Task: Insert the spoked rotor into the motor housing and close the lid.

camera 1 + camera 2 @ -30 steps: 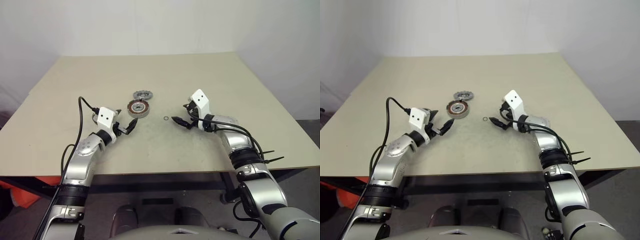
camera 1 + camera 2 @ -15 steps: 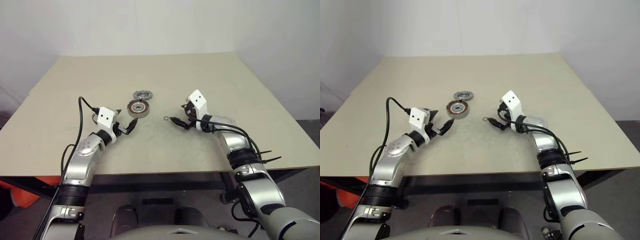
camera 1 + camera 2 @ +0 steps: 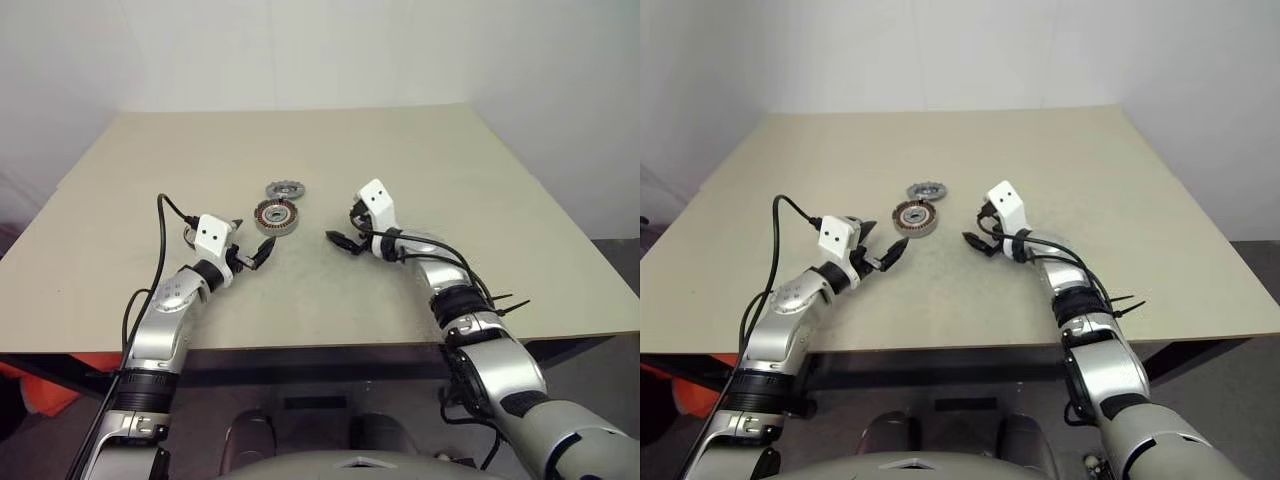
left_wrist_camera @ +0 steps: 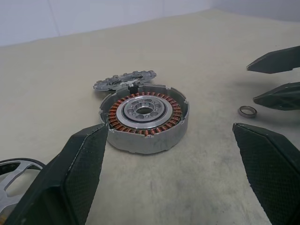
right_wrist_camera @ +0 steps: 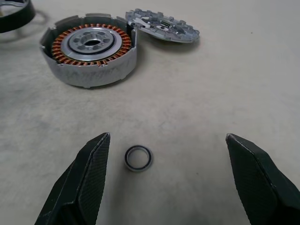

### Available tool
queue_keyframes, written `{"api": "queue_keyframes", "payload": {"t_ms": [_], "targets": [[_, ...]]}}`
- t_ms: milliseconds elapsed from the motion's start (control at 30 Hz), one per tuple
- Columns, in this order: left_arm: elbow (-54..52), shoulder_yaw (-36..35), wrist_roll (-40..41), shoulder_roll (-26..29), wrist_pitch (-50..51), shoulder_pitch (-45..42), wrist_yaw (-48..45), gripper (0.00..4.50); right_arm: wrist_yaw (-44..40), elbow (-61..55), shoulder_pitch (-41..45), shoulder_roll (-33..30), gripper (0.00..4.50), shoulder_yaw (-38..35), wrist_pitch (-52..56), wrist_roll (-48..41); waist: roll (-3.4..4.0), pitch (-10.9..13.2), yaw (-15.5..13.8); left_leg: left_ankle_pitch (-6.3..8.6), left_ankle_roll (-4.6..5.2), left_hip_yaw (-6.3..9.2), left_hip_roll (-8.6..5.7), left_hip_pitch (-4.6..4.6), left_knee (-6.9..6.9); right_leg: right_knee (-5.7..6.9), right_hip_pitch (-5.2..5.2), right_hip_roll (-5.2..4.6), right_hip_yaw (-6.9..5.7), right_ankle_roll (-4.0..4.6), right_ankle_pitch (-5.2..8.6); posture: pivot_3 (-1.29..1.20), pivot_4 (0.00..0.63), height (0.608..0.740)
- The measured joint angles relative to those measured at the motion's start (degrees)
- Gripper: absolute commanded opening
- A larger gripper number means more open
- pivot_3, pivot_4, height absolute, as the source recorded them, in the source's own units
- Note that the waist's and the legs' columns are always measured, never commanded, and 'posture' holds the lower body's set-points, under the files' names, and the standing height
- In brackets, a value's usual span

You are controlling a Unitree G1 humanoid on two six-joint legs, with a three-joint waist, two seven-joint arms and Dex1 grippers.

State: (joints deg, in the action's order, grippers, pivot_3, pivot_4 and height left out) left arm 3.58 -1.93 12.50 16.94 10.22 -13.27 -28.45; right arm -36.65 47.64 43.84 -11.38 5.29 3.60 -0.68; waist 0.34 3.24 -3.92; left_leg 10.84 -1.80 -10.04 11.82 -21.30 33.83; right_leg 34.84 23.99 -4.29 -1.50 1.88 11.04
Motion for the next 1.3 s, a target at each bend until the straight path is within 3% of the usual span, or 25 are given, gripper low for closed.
{"api": "queue_keyframes", "payload": {"t_ms": [367, 467, 700, 833, 1000, 1300], "targets": [[0.0, 0.0, -0.1, 0.0, -0.1, 0.4, 0.4, 4.48, 0.5, 5.5, 0.5, 2.3, 4.45, 0.5, -1.8, 1.5, 0.01, 0.0, 0.0, 0.0, 0.0, 0.0, 0.01, 0.01, 0.0, 0.02, 0.0, 0.0, 0.0, 0.0, 0.0, 0.0, 0.0, 0.74], [0.0, 0.0, -0.2, 0.1, -0.2, 0.6, 0.5, 4.5, 0.6, 6.3, 0.5, 2.4, 3.81, 0.5, -2.1, 1.6, 0.01, 0.0, 0.0, 0.0, 0.0, 0.0, 0.01, 0.02, 0.01, 0.02, -0.01, -0.01, 0.01, 0.0, 0.0, 0.0, 0.0, 0.74], [0.0, 0.0, -0.2, 0.1, -0.3, 0.8, 0.6, 4.5, 0.7, 6.5, 0.5, 2.5, 1.47, 0.5, -2.2, 1.6, 0.01, 0.0, 0.0, 0.0, 0.0, 0.01, 0.01, 0.06, 0.02, 0.03, -0.05, -0.01, 0.0, 0.0, 0.0, 0.0, 0.0, 0.74], [0.0, 0.0, -0.2, 0.1, -0.3, 0.8, 0.7, 4.5, 1.0, 6.6, 0.6, 2.5, 1.47, 0.3, -1.9, 1.5, 0.01, 0.0, 0.0, 0.0, 0.0, 0.01, 0.01, 0.07, 0.02, 0.03, -0.06, -0.01, 0.0, 0.0, 0.0, 0.0, 0.0, 0.74], [0.0, 0.0, -0.2, 0.1, -0.4, 0.8, 1.0, 4.5, 1.2, 7.2, 1.0, 2.5, 0.55, -0.2, -1.7, 1.4, 0.01, 0.0, 0.0, 0.0, 0.0, 0.01, 0.01, 0.07, 0.02, 0.03, -0.06, -0.01, 0.0, 0.0, 0.0, 0.0, 0.0, 0.74], [0.0, 0.0, -0.3, 0.1, -0.4, 0.8, 1.1, 4.5, 1.6, 6.4, 1.0, 0.9, 0.55, -0.7, -0.7, 0.7, 0.01, 0.0, -0.1, 0.0, 0.0, 0.01, 0.01, 0.04, 0.01, 0.02, -0.05, -0.02, 0.0, 0.0, 0.0, 0.0, 0.0, 0.74]]}}
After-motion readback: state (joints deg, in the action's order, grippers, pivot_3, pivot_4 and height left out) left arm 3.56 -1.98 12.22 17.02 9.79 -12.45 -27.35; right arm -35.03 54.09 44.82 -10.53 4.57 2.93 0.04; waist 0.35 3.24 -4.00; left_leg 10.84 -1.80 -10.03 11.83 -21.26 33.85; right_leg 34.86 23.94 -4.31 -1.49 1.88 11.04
